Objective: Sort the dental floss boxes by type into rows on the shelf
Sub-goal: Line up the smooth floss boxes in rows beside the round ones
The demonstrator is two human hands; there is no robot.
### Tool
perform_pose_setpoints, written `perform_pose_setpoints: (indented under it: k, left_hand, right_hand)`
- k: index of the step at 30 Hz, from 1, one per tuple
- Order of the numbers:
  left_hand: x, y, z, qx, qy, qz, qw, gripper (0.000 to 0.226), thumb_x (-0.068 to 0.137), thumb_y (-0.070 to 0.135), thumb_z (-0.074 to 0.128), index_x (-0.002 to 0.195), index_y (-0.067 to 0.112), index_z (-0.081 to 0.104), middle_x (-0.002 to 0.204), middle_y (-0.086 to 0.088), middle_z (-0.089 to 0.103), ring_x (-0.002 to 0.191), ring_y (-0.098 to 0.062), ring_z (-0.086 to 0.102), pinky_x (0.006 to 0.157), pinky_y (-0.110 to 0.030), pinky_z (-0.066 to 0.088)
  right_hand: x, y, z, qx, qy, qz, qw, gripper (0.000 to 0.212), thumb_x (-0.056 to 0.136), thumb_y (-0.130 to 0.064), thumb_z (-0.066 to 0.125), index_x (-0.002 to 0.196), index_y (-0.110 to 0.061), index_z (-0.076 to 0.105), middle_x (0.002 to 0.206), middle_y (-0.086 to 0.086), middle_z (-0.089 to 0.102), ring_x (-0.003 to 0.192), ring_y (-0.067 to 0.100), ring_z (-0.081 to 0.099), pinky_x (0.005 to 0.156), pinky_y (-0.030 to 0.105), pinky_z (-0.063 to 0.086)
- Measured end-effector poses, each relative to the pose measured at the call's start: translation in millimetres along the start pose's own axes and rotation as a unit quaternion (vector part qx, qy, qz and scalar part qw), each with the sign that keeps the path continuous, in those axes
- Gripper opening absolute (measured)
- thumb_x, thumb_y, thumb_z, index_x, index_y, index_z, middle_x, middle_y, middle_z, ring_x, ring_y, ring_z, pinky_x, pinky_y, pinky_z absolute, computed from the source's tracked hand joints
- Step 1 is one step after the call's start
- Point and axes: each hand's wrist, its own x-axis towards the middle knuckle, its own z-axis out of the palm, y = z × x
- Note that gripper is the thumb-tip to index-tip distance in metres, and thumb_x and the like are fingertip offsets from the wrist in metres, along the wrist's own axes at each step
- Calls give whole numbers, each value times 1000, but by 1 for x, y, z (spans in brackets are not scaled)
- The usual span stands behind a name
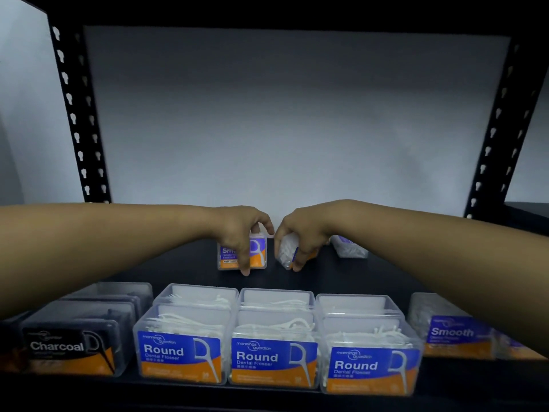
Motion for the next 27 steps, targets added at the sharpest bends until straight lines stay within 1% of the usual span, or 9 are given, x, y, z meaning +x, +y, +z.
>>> perform_pose_setpoints:
  k: [4,7,9,11,13,16,20,24,27]
  left_hand:
    - [-1,6,5,0,-21,-32,999,55,62,37,95,108,20,72,102,2,77,92,-20,74,79,-29,59]
    - [-2,8,8,-9,-39,-48,998,45,66,38,92,103,20,74,99,1,79,93,-21,75,81,-32,60]
    - [-3,11,5,-12,-42,-44,998,42,68,36,92,103,21,74,99,1,78,94,-22,75,82,-34,61]
    - [-6,18,1,-28,-36,-34,998,40,69,35,91,103,21,74,98,1,79,93,-22,76,81,-34,61]
    - [-7,25,-5,-44,-27,-23,998,38,69,34,91,101,21,75,96,1,79,91,-22,76,82,-36,63]
    - [-10,39,-13,-55,-18,-14,998,38,70,35,91,101,21,73,95,0,79,89,-24,77,83,-42,64]
    - [-12,62,-26,-55,1,8,998,37,74,33,89,104,21,71,98,2,77,90,-22,75,75,-33,63]
    - [-11,90,-34,-74,10,29,997,38,73,33,89,105,21,72,100,1,78,90,-21,76,76,-35,64]
    - [-9,116,-37,-76,10,45,996,38,73,35,90,104,22,72,98,1,78,89,-21,76,80,-38,65]
  right_hand:
    - [-7,-3,2,18,-14,-8,1000,44,77,-32,88,118,-34,73,81,-23,59,69,-4,53,63,19,46]
    - [-15,-3,0,34,-13,-12,999,42,77,-30,87,117,-31,74,76,-22,61,64,-7,57,65,18,48]
    - [-24,0,-4,59,1,-15,998,40,78,-28,87,116,-30,73,75,-20,62,56,-9,57,69,23,54]
    - [-36,5,-8,69,24,-9,997,40,78,-29,86,115,-32,72,76,-17,63,58,-5,56,76,30,57]
    - [-50,12,-13,59,45,-4,997,39,78,-32,86,114,-35,71,84,-13,68,65,-1,59,75,29,56]
    - [-72,27,-22,47,67,9,997,38,74,-37,86,109,-41,71,94,-4,76,81,16,71,76,33,59]
    - [-110,46,-35,31,112,33,993,38,72,-41,86,107,-43,71,97,-8,75,87,17,71,81,42,61]
    - [-148,61,-42,0,120,62,991,38,73,-41,85,108,-42,70,98,-7,75,87,18,70,80,42,60]
    - [-174,70,-43,1,114,85,990,36,74,-43,85,107,-43,69,93,-8,74,79,14,69,74,36,60]
